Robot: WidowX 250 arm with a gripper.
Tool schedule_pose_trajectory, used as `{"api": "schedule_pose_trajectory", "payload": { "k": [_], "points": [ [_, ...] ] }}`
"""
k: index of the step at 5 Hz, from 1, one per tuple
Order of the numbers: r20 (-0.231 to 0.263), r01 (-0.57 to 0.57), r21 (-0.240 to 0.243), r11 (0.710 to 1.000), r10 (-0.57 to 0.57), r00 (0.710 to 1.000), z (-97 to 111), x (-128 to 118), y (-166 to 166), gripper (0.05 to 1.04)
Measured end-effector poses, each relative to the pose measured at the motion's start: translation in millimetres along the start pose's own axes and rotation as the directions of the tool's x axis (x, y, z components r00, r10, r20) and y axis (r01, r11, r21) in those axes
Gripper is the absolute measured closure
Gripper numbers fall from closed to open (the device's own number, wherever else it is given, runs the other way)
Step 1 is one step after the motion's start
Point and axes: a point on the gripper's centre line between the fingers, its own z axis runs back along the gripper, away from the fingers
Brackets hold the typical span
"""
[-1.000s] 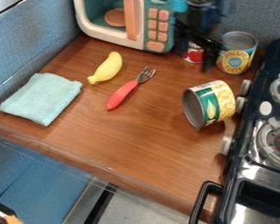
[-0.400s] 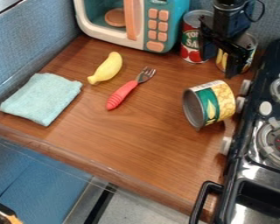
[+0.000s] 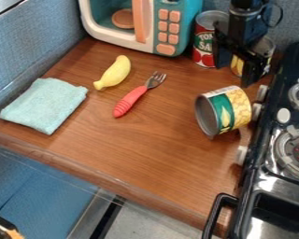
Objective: Put the bobbin back in the correct position
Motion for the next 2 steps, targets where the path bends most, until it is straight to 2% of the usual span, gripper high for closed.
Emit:
{"api": "schedule_pose_trajectory", "payload": {
  "k": [1, 2],
  "points": [
    [-0.005, -0.005, -0.004, 1.0, 0.005, 1.0, -2.5, 3.1, 0.6, 0.083],
    [-0.034, -0.003, -0.014, 1.0, 0.003, 0.999, -16.8, 3.4, -1.6, 0.083]
  ]
}}
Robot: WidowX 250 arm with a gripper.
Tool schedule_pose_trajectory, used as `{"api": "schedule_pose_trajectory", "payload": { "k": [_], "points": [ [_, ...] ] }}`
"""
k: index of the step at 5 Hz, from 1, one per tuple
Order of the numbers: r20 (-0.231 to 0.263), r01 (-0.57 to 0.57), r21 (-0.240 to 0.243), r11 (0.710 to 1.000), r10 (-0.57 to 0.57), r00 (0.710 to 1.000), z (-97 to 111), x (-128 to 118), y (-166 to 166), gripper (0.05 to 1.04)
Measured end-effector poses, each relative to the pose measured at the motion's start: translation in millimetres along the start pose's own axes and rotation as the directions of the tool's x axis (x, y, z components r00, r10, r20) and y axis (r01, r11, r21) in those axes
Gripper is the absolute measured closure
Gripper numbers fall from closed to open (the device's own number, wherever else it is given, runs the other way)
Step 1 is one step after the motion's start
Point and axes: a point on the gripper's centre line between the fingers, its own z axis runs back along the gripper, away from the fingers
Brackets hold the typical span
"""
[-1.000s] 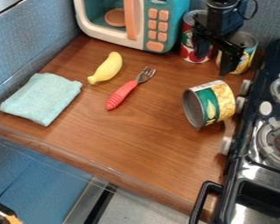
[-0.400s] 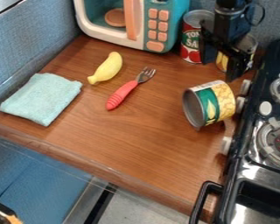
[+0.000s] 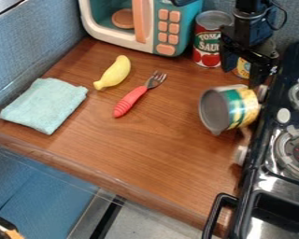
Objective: Put the bobbin back in the correct position
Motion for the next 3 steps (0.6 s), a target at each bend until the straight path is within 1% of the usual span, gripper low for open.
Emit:
{"api": "schedule_pose_trajectory", "payload": {
  "k": [1, 2, 3],
  "points": [
    [-0.062, -0.014, -0.012, 1.0, 0.013, 0.998, -22.2, -4.3, 0.2, 0.083],
    [-0.111, -0.023, -0.007, 1.0, 0.022, 0.994, -34.5, -3.5, 3.6, 0.083],
    [-0.125, -0.045, -0.001, 0.999, 0.045, 0.991, -39.2, -3.8, 6.9, 0.083]
  ]
}}
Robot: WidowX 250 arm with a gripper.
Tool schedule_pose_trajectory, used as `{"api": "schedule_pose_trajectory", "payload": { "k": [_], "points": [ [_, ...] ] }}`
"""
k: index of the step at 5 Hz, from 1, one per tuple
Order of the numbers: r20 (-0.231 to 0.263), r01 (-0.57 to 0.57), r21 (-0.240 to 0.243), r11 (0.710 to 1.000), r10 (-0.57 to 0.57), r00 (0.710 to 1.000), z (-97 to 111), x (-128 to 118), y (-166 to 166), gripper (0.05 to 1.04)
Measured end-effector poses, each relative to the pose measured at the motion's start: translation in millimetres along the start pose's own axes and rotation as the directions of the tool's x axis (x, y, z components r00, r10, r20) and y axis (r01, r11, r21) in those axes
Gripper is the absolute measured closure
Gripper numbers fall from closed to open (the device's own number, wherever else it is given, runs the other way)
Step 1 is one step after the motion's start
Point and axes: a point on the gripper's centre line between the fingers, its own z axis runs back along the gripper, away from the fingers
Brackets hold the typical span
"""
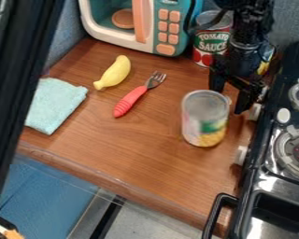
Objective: Put the bobbin back in the correct position
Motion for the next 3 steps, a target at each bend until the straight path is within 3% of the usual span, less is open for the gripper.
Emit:
{"api": "schedule_pose_trajectory", "payload": {
  "k": [1, 2, 3],
  "points": [
    [0.038, -0.034, 0.013, 0.999, 0.034, 0.999, 5.1, 0.9, 9.0, 0.083],
    [0.143, -0.089, 0.031, 0.996, 0.084, 0.986, 44.7, -3.1, 17.2, 0.083],
    [0.171, -0.183, 0.031, 0.983, 0.175, 0.97, 55.3, -15.1, 27.7, 0.083]
  ]
}}
